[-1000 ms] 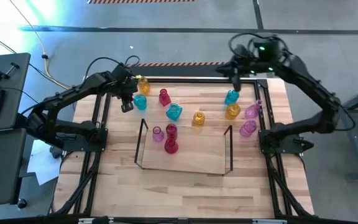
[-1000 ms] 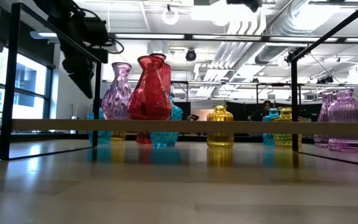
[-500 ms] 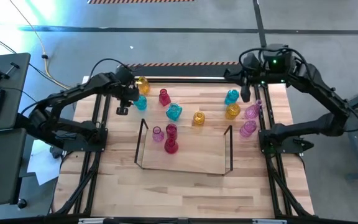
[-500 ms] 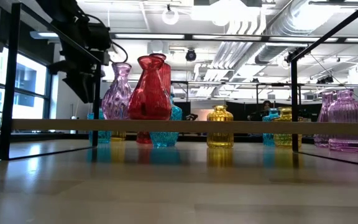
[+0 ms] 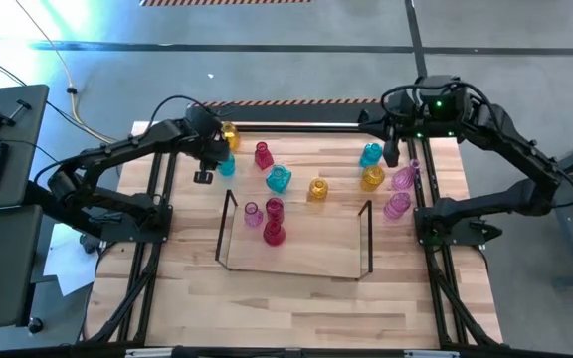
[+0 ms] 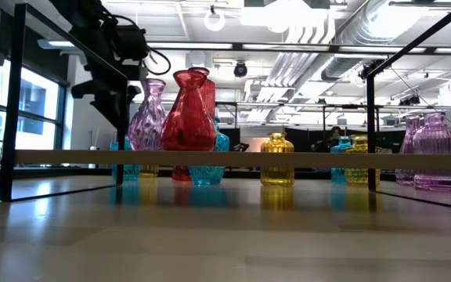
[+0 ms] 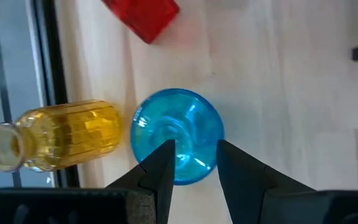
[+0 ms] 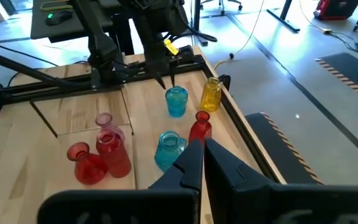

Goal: Sort vases onto shelf
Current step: Put the top left blue vase on the shelf

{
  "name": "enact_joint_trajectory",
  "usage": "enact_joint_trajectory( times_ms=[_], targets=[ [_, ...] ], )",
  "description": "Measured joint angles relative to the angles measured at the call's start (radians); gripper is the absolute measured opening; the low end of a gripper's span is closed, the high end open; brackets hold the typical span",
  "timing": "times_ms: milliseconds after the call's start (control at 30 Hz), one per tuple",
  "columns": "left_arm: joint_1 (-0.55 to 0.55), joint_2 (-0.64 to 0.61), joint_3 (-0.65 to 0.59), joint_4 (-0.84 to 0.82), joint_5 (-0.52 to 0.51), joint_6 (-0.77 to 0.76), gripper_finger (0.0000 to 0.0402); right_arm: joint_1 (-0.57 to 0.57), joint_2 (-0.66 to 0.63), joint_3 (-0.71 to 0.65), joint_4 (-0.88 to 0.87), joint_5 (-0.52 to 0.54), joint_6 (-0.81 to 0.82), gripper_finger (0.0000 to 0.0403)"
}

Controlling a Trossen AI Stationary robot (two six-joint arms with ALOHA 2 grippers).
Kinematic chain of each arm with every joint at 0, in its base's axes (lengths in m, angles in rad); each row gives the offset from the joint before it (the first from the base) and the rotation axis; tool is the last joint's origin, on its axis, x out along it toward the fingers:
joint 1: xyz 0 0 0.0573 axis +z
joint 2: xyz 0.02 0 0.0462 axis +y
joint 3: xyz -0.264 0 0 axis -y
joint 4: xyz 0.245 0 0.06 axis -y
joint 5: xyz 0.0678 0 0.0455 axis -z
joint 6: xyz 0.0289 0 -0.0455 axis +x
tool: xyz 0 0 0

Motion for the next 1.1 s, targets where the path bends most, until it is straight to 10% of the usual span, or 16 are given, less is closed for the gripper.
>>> enact_joint_trajectory(
  times_ms=[700,1100],
  targets=[
    [0.041,0.176,0.009,0.067,0.046,-0.029,0.0109,0.088,0.000,0.000,0.002,0.028,-0.010,0.0000],
    [0.043,0.135,0.021,0.046,0.043,-0.076,0.0024,0.134,0.000,0.000,0.002,0.076,-0.010,0.0000]
  ],
)
